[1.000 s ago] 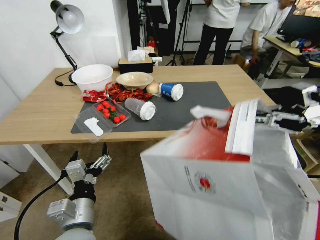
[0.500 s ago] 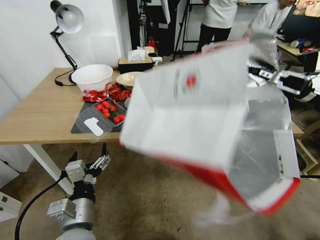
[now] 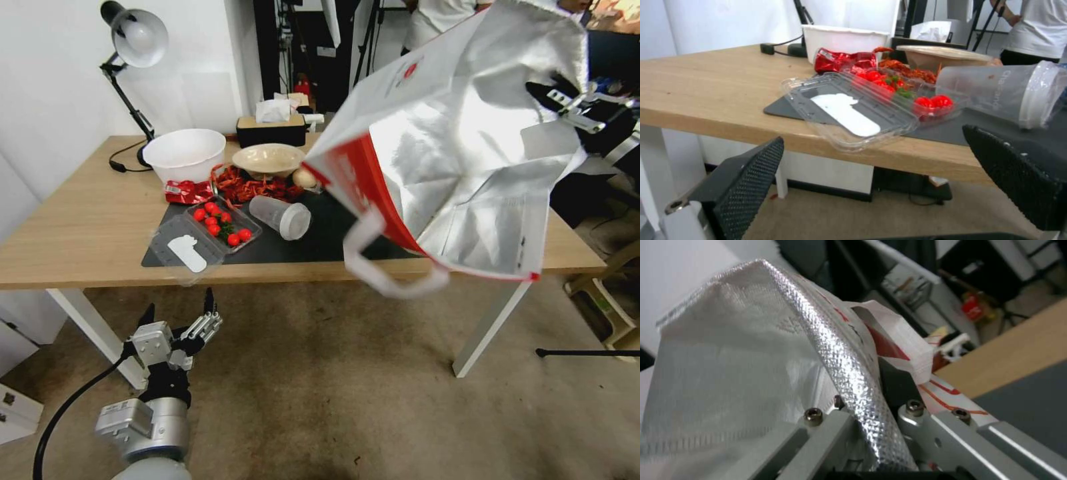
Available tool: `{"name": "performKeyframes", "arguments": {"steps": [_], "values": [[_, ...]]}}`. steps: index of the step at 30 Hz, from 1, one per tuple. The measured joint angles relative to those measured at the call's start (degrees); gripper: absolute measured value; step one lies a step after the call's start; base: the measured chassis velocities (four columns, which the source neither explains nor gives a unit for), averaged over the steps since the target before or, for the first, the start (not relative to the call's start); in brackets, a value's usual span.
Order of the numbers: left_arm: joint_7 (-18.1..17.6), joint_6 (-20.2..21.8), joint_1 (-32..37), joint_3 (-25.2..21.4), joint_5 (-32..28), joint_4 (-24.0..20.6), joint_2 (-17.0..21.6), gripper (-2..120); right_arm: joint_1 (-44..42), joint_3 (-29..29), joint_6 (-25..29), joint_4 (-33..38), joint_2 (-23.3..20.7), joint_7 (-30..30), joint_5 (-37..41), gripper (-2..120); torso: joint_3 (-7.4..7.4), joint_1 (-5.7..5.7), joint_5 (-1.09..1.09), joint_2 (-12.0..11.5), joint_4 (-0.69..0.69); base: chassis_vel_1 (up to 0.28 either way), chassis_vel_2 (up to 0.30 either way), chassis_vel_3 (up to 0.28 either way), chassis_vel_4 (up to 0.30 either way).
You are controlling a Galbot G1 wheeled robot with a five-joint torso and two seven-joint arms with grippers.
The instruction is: Pick up the food delivery bag from the floor and place it on the table.
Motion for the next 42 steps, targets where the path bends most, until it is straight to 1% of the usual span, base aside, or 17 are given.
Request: {"name": "performKeyframes", "arguments": {"steps": [1, 2, 7, 10, 11, 12, 13, 14, 15, 18, 23, 35, 42], "values": [[-0.01, 0.0, -0.23, 0.18, -0.01, 0.16, 0.24, 100, 0.15, 0.01, 0.39, 0.3, 0.59, 2.94, -0.43, 0, 0.0, 0.0, 0.01, 0.0, -0.01, 0.0, 0.0, 0.0, 0.0], [-0.01, 0.0, -0.39, 0.37, -0.03, 0.29, 0.41, 100, 0.44, -0.02, 0.79, 0.39, 0.99, 4.61, -0.46, 0, 0.0, 0.0, 0.02, 0.0, -0.01, 0.0, 0.0, 0.0, 0.0], [0.0, 0.0, -0.82, 0.79, -0.08, 0.9, 0.98, 100, 1.13, -0.61, 2.33, 0.39, 1.99, 6.98, -0.89, 0, 0.0, 0.0, 0.01, 0.0, 0.0, 0.0, 0.0, 0.0, 0.0], [0.0, 0.02, -1.45, 0.97, -0.51, 1.62, 1.79, 100, 3.6, -3.81, 5.23, 0.07, 3.6, 9.96, -2.03, 0, 0.0, 0.0, 0.01, 0.0, 0.01, 0.0, 0.0, 0.0, 0.0], [0.0, 0.02, -1.45, 0.97, -0.51, 1.62, 1.79, 100, 3.6, -3.81, 5.23, 0.07, 3.6, 9.96, -2.03, 0, 0.0, 0.0, 0.01, 0.0, 0.01, 0.0, 0.0, 0.0, 0.0], [0.01, 0.06, -1.89, 1.08, -0.86, 1.99, 2.3, 100, 4.83, -5.43, 6.81, -0.05, 4.63, 11.57, -3.12, 0, 0.0, 0.0, 0.01, 0.0, 0.0, 0.0, 0.0, 0.0, 0.0], [0.0, 0.07, -1.96, 1.08, -0.92, 2.07, 2.4, 100, 5.28, -5.99, 7.26, -0.11, 4.94, 12.05, -3.56, 0, 0.0, 0.0, 0.01, 0.0, -0.01, 0.0, 0.0, 0.0, 0.0], [0.0, 0.08, -2.05, 1.08, -1.11, 2.22, 2.69, 100, 7.03, -8.32, 9.05, -0.47, 6.11, 13.89, -5.25, 0, 0.0, 0.0, 0.02, -0.01, -0.02, 0.0, 0.0, 0.0, 0.0], [0.0, 0.08, -2.05, 1.08, -1.11, 2.22, 2.69, 100, 7.03, -8.32, 9.05, -0.47, 6.11, 13.89, -5.25, 0, 0.0, 0.0, 0.02, -0.01, -0.02, 0.0, 0.0, 0.0, 0.0], [0.0, 0.21, -2.25, 1.05, -1.3, 2.23, 2.83, 100, 9.71, -11.06, 11.18, -1.27, 7.61, 16.43, -7.22, 0, 0.0, 0.0, 0.01, -0.01, 0.01, 0.0, 0.0, 0.0, 0.0], [0.01, 0.33, -2.44, 1.53, -1.11, 2.4, 2.65, 100, 9.96, -11.79, 11.27, -2.28, 8.67, 17.39, -7.99, 0, 0.0, 0.0, 0.01, -0.01, 0.0, 0.0, 0.0, 0.0, 0.0], [0.05, 0.21, -1.67, 1.48, -0.54, 1.87, 2.37, 100, 10.71, -12.76, 10.68, -2.89, 8.73, 19.84, -8.09, 0, 0.0, 0.0, 0.01, -0.01, 0.0, 0.0, 0.0, 0.0, 0.0], [0.1, 0.01, -1.05, 1.47, 0.14, 1.4, 1.79, 100, 11.05, -13.17, 8.67, -3.77, 8.52, 19.92, -6.65, 0, 0.0, 0.0, 0.01, 0.0, 0.0, 0.0, 0.0, 0.0, 0.0]]}}
